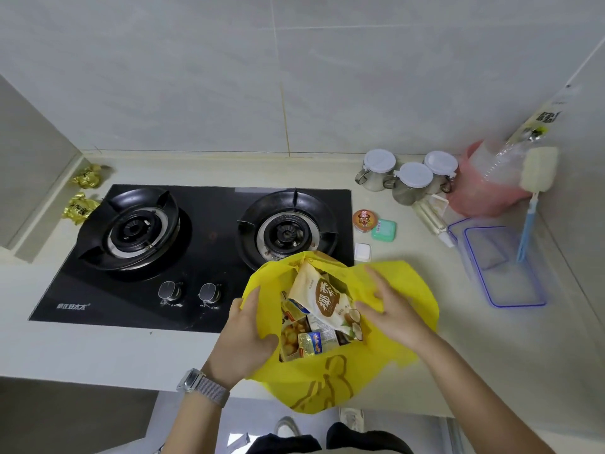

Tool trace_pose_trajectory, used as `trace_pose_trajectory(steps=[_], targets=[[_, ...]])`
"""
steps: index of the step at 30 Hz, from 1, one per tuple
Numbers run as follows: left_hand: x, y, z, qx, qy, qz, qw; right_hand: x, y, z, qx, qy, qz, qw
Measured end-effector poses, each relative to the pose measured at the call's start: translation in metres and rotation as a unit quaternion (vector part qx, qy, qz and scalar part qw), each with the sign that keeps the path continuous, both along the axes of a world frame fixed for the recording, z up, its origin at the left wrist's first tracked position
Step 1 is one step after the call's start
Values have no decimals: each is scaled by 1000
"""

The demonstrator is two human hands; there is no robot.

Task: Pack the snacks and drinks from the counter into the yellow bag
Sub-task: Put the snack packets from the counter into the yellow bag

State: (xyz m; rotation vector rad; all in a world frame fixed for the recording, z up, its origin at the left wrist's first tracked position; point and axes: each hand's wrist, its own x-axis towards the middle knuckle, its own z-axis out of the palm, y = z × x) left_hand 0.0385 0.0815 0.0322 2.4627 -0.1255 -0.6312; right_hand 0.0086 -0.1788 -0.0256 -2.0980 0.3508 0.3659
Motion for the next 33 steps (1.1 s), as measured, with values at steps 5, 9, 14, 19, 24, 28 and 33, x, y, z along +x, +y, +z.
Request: trace_pose_trajectory(steps=[5, 9, 14, 19, 24, 28, 33], targets=[[2, -11, 0, -61, -37, 120, 990, 13, -18, 2, -24, 14, -181, 983], [-5, -18, -5, -45, -21, 65, 997, 12, -22, 1, -58, 32, -35, 997], [-7, -16, -11, -16, -30, 36, 999, 42, -38, 22, -113, -238, -151, 953], [-9, -12, -9, 9, -40, 76, 996, 102, -59, -24, -265, -146, -5, 953], [-13, -10, -7, 21, -40, 111, 993, 128, -49, -75, -286, 39, 150, 946], [-13, -12, -6, 19, -53, 116, 992, 130, -43, -88, -356, 17, 146, 923], [-9, -14, -7, 14, -63, 119, 991, 126, -44, -89, -322, -14, 139, 937]])
